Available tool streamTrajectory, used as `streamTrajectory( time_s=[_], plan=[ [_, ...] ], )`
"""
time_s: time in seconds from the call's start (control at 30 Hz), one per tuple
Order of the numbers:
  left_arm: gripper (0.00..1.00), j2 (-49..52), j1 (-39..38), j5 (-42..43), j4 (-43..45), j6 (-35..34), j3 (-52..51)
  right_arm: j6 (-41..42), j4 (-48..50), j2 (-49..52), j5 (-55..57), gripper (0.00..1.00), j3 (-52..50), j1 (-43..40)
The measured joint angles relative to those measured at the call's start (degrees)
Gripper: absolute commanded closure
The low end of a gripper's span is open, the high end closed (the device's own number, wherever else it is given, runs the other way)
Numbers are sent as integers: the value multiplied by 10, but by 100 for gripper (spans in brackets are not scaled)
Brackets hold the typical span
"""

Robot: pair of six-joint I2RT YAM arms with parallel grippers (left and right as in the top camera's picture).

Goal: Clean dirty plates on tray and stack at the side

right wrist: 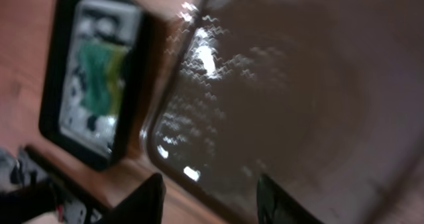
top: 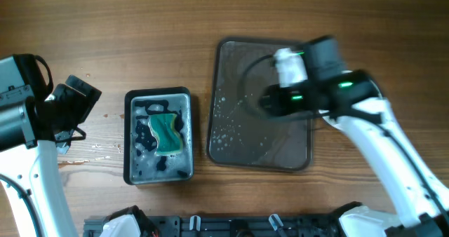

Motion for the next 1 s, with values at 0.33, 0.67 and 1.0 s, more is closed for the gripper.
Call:
streamTrajectory(
  time_s=[0.33, 0.67, 1.0],
  plan=[
    [0, 0, 0, 0, 0, 0, 0, 159, 219, 223, 58, 61, 0, 187],
    [0, 0, 0, 0, 0, 0, 0, 224, 283, 279, 63, 71, 0, 242],
    [0, 0, 0, 0, 0, 0, 0, 308, 296, 296, 100, 87, 0, 261]
  ],
)
